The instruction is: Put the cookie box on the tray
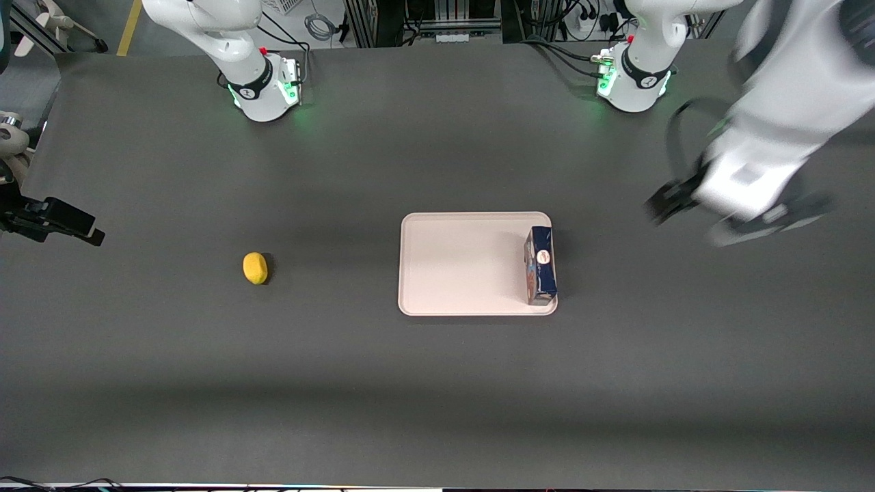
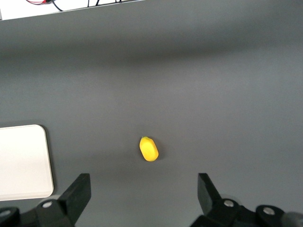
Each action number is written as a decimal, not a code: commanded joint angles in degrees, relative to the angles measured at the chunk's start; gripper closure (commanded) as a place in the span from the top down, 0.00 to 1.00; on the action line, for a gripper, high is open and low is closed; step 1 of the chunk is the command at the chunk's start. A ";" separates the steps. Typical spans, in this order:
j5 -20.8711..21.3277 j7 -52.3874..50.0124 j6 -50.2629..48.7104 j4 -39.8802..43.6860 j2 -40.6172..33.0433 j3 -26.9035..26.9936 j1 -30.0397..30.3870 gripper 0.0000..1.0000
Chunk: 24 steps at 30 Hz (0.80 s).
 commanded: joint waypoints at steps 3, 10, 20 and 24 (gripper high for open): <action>-2.69 11.72 -9.88 -4.39 -11.21 7.74 -0.13 1.00; -3.92 19.73 -4.19 -17.30 -20.44 13.19 -0.13 1.00; -4.63 22.37 2.86 -27.87 -25.72 15.31 -0.13 1.00; -4.71 22.37 2.86 -27.70 -25.72 15.40 -0.22 1.00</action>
